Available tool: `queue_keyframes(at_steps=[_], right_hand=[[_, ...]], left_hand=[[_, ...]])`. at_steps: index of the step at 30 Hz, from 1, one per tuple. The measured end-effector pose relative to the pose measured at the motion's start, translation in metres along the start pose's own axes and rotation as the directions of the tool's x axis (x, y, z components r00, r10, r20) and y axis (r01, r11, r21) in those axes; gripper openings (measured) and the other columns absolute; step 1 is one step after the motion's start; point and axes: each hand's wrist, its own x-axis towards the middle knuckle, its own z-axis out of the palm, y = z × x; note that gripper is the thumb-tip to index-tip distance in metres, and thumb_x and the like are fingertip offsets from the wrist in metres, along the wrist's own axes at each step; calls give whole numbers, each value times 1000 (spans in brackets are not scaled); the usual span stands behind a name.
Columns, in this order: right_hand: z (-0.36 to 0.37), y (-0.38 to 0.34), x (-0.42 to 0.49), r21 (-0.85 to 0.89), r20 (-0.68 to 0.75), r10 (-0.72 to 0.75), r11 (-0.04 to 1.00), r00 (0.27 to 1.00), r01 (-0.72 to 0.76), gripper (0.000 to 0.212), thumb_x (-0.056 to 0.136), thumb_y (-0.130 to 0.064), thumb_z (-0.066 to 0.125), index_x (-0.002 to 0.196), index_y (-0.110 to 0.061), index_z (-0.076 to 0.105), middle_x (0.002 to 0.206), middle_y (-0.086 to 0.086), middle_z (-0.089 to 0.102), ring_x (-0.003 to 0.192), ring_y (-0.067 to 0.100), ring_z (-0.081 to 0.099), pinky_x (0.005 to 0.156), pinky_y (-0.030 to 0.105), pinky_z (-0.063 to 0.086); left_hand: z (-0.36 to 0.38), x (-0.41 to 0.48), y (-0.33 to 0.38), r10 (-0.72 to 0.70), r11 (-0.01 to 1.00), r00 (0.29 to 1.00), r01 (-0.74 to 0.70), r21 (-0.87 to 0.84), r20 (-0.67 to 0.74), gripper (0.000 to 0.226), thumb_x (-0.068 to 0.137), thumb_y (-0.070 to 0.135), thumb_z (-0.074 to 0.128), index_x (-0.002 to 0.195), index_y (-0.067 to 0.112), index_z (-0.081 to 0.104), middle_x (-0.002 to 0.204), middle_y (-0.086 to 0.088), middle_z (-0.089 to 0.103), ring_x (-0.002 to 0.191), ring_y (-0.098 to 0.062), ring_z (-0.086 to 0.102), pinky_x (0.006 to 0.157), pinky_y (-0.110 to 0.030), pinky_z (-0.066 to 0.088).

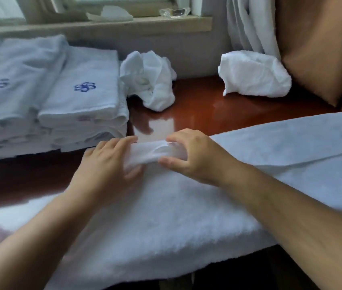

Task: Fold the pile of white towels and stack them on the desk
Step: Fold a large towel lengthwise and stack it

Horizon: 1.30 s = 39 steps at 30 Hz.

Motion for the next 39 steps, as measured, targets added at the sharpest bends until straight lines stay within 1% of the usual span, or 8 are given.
queue_keyframes(at_steps=[12,17,22,24,28,32,36,39], right_hand=[[23,-31,49,-100,198,83,993,977,-64,108,60,-96,42,146,-31,49,146,-2,52,134,26,40,111,44,36],[36,-18,42,-134,-14,-7,991,1000,5,54,88,-65,59,129,-30,65,130,-3,60,121,20,46,104,40,38],[39,-13,44,-105,-8,-99,990,995,98,60,77,-70,66,127,-35,66,123,-13,59,118,12,43,96,32,31],[38,-11,42,-128,-8,-127,984,992,124,67,75,-72,66,130,-34,64,125,-13,57,120,11,41,95,31,29],[30,-22,29,-234,-287,-340,931,896,279,53,75,-52,83,113,-17,73,107,1,63,99,24,56,84,39,42],[25,-49,17,-89,-221,-457,889,862,449,32,95,-42,55,82,-17,69,78,-2,62,73,18,55,71,35,48],[48,-58,7,-323,104,-332,880,937,348,53,88,-47,35,110,-19,74,121,8,71,110,31,66,93,38,56],[55,-64,1,-252,252,-209,928,945,273,90,79,-69,6,156,-30,30,169,1,14,156,23,13,124,34,4]], left_hand=[[1,-35,-54,-373,763,923,365,-534,98,106,53,70,73,147,43,34,129,10,58,129,-17,49,110,-41,42],[6,-26,-56,-547,691,837,453,-563,4,61,81,57,72,130,28,52,91,10,64,80,-9,64,63,-27,47],[-9,-9,-53,-471,666,857,501,-553,209,30,82,39,69,65,14,65,51,8,56,41,-9,46,38,-19,33],[-15,-5,-47,-459,516,852,485,-706,250,23,83,25,60,64,13,63,55,0,60,50,-18,49,45,-23,36],[-30,3,-36,-420,-189,810,363,-912,410,26,95,17,49,106,2,67,95,-18,75,82,-30,74,72,-38,60],[-36,4,-39,-440,-201,815,318,-926,376,29,94,23,52,112,8,68,101,-11,75,87,-22,71,93,-41,51],[-40,2,-36,-495,-228,806,241,-943,326,25,91,24,57,109,14,71,117,-14,73,101,-22,67,106,-45,45],[-42,-2,-35,-490,-292,815,182,-939,310,23,91,22,57,108,15,70,117,-10,72,111,-26,65,113,-47,41]])
